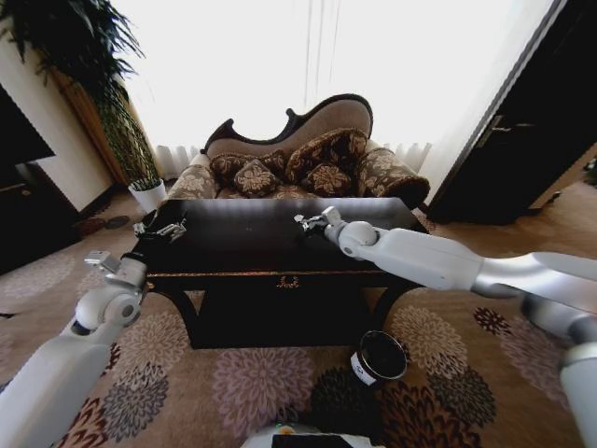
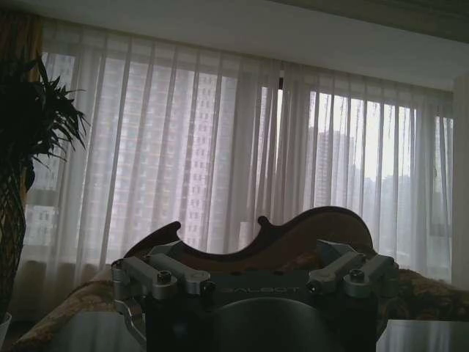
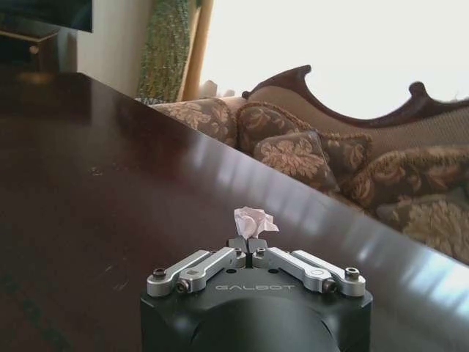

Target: Move to the front of the table and place the trash on the table into the trash bin.

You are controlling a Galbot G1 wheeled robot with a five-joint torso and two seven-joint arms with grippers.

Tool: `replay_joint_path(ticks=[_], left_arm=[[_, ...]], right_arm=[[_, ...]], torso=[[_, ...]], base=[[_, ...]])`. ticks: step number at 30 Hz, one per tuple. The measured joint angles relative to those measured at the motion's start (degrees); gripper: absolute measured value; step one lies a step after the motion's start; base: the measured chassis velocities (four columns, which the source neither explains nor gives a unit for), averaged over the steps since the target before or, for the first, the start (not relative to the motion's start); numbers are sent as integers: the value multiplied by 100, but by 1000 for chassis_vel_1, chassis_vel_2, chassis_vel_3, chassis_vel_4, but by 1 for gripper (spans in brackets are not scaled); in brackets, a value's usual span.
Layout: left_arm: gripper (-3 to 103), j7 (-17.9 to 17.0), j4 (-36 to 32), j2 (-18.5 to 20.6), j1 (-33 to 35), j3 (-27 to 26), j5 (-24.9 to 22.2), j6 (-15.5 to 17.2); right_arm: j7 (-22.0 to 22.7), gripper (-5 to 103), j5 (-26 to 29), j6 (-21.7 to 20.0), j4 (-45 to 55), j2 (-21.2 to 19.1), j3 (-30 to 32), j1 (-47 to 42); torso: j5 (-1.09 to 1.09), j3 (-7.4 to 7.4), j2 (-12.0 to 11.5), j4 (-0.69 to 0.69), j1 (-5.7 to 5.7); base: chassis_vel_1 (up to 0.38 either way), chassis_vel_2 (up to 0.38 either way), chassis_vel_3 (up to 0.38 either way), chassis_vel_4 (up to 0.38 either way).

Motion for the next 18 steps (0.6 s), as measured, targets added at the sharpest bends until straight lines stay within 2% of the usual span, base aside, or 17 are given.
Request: replay_joint_path(ticks=[2, 5, 6, 9, 10, 14, 15, 16, 18], left_arm=[[100, 0, 0, 0, 1, 0, 0, 0], [100, -2, 0, 0, 0, 0, 0, 0], [100, -2, 0, 0, 0, 0, 0, 0], [100, 1, 0, 0, 0, 0, 0, 0], [100, 1, 0, 0, 0, 0, 0, 0], [100, 2, -1, 0, 0, 0, 0, 0], [100, 2, -1, 0, 0, 0, 0, 0], [100, -3, 0, 0, 0, 0, 0, 0], [100, -2, -1, 0, 0, 0, 0, 0]], right_arm=[[57, 0, 35, -12, 88, -66, 109, -90], [282, 0, 166, -57, 652, -527, 844, -764], [282, 0, 166, -57, 652, -527, 844, -764], [449, 0, 208, -87, 1187, -989, 1675, -1623], [449, 0, 208, -87, 1187, -989, 1675, -1623], [500, 0, 203, -91, 1665, -1508, 2874, -2698], [500, 0, 203, -91, 1665, -1508, 2874, -2698], [467, 0, 161, -79, 1850, -1772, 3521, -3348], [441, 0, 147, -61, 1987, -1960, 4028, -3909]], torso=[[1, 0, 0, 0, 0], [1, 0, 0, 0, 0], [1, 0, 0, 0, 0], [2, 0, 0, -2, 0], [2, 0, 0, -2, 0], [1, -1, 0, 2, 0], [1, -1, 0, 2, 0], [-2, -1, 0, -1, 0], [1, 0, 0, -3, 0]], base=[[0, 0, 0, 0], [0, 0, 0, 0], [0, 0, 0, 0], [0, 0, 0, 0], [0, 0, 0, 0], [0, 0, 0, 0], [0, 0, 0, 0], [0, 0, 0, 0], [0, 0, 0, 0]])
